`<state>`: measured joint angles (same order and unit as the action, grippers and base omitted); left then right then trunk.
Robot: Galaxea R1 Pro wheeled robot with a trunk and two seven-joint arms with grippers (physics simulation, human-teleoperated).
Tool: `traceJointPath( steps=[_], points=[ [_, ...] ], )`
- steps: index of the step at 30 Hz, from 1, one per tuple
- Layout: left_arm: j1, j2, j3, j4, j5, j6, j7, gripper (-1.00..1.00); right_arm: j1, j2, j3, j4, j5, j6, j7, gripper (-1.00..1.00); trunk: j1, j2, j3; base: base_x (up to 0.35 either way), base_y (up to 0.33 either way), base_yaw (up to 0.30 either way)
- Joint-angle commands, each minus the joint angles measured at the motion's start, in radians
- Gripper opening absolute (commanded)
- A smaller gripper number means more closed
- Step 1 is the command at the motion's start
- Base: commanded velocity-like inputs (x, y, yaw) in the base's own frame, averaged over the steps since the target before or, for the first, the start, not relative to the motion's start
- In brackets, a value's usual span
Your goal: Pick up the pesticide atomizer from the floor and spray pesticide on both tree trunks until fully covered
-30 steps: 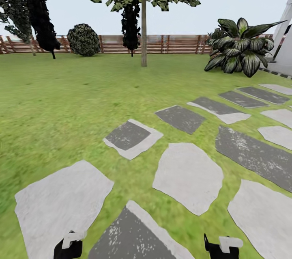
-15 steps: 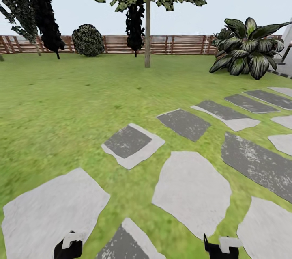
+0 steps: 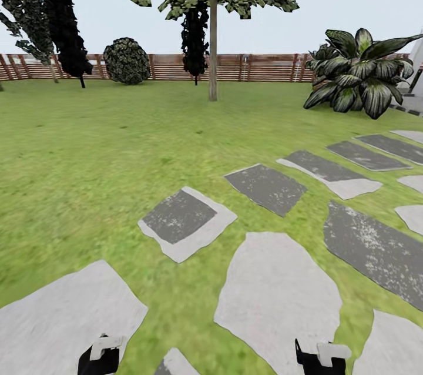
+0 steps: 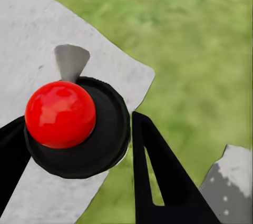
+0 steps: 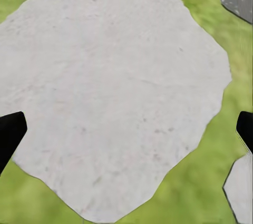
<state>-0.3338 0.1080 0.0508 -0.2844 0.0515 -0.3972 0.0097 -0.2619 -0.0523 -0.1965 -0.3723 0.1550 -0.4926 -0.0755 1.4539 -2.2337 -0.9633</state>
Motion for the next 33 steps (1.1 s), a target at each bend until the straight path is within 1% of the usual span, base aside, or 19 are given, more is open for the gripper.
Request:
traceJointPath(
  steps=[1, 28, 33],
  points=[
    [-0.001, 0.000, 0.000, 0.001, 0.005, -0.003, 0.000, -1.00, -0.001, 0.001, -0.004, 0.001, 0.011, -0.003, -0.004, 1.00, 0.000, 0.000, -0.001, 0.332, -0.099, 0.000],
    [-0.001, -0.001, 0.000, 0.001, 0.005, -0.003, 0.000, -1.00, -0.001, 0.002, -0.004, 0.019, 0.011, -0.003, -0.004, 1.00, 0.000, 0.000, -0.001, 0.332, -0.099, 0.000],
    [-0.001, -0.001, 0.000, 0.001, 0.005, -0.003, 0.000, -1.00, -0.002, 0.002, -0.004, 0.020, 0.010, -0.003, -0.004, 1.00, 0.000, 0.000, -0.005, 0.332, -0.099, 0.000]
  ],
)
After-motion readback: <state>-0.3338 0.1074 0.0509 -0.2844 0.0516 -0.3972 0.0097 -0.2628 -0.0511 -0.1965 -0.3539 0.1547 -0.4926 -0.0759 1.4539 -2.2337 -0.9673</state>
